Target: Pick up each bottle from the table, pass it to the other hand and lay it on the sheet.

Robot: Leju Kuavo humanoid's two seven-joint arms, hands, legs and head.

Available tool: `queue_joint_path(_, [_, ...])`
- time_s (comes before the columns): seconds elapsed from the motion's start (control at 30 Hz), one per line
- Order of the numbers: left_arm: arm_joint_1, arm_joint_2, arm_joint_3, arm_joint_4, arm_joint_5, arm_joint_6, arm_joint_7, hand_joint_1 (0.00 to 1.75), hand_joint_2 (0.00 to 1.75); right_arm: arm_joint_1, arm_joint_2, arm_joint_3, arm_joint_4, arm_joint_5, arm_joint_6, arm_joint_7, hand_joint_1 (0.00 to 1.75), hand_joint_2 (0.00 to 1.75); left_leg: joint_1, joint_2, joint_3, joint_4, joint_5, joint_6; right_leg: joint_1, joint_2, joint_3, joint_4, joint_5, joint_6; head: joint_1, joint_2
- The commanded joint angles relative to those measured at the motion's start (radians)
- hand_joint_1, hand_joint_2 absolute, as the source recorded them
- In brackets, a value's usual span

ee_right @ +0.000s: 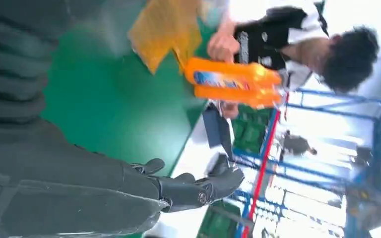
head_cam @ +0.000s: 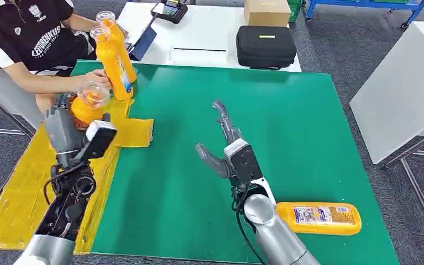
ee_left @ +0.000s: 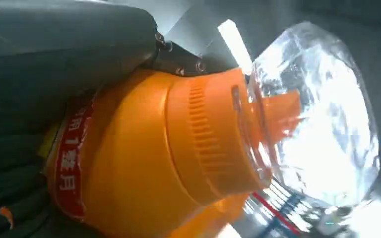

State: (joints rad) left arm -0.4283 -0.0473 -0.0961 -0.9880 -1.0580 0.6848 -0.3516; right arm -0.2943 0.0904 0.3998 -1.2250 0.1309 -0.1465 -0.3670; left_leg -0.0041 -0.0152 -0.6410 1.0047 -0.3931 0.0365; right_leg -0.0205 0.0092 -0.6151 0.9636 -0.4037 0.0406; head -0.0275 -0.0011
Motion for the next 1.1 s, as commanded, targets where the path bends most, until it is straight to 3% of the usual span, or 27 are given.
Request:
queue_joint_path(0.03, [-0.103,0.093,-0.060,0.379,-0.513,0.013,0.142,1.75,1.75,0.021,-0.019,-0.059,-0.060,0.038,0.028,-0.015,0.00,1.75,0.000,0.002,0.011,-0.001,-0.004,-0.003,0.000,0.000,0.011,-0.001,-0.004,-0.003,0.000,0.000])
queue_joint_path(0.1, [-0.128,0.133,-0.175,0.441,-0.513,0.013,0.213,1.75,1.75,0.021,-0.015,-0.061,-0.061,0.046,0.034,-0.018,0.00,1.75,0.000,0.001,0.009,-0.001,-0.003,-0.003,0.000,-0.001,0.009,0.000,-0.003,-0.003,0.000,0.000])
queue_joint_path(0.2, [-0.147,0.141,-0.224,0.504,-0.513,0.013,0.236,1.75,1.75,0.022,-0.010,-0.063,-0.062,0.052,0.040,-0.018,0.00,1.75,0.001,0.001,0.007,0.000,-0.003,-0.003,0.001,-0.001,0.007,0.000,-0.003,-0.003,0.000,0.000])
queue_joint_path(0.43, [-0.164,0.140,-0.240,0.694,-0.512,-0.030,0.149,1.75,1.75,0.042,-0.020,-0.075,-0.079,0.074,0.060,-0.023,0.00,1.75,0.001,0.003,0.010,0.000,-0.004,-0.003,0.001,0.001,0.009,0.000,-0.004,-0.003,0.000,0.000])
queue_joint_path(0.53, [-0.132,0.131,-0.214,0.702,-0.479,-0.029,0.087,1.75,1.75,0.047,-0.017,-0.076,-0.073,0.074,0.065,-0.025,0.00,1.75,0.000,0.003,0.006,-0.001,-0.003,-0.002,0.001,0.001,0.005,-0.001,-0.002,-0.002,0.000,0.000])
queue_joint_path(0.83, [-0.103,0.097,-0.232,0.703,-0.501,-0.031,0.043,1.75,1.75,0.036,-0.008,-0.074,-0.044,0.081,0.073,-0.027,0.00,1.75,0.001,0.003,0.011,0.000,-0.006,-0.004,0.001,0.000,0.010,0.000,-0.005,-0.003,0.000,0.000])
queue_joint_path(0.87, [-0.102,0.097,-0.232,0.702,-0.501,-0.027,0.039,1.75,1.75,0.036,-0.007,-0.074,-0.045,0.082,0.073,-0.027,0.00,1.75,0.000,0.002,0.005,-0.001,-0.002,-0.002,0.000,0.001,0.005,-0.001,-0.002,-0.002,0.000,0.000])
queue_joint_path(1.1, [-0.076,0.087,-0.212,0.634,-0.498,0.013,0.022,1.75,1.75,0.047,-0.005,-0.081,-0.053,0.091,0.071,-0.022,0.00,1.75,0.000,0.001,0.007,-0.001,-0.002,-0.002,0.000,0.000,0.006,-0.001,-0.002,-0.002,0.000,0.000])
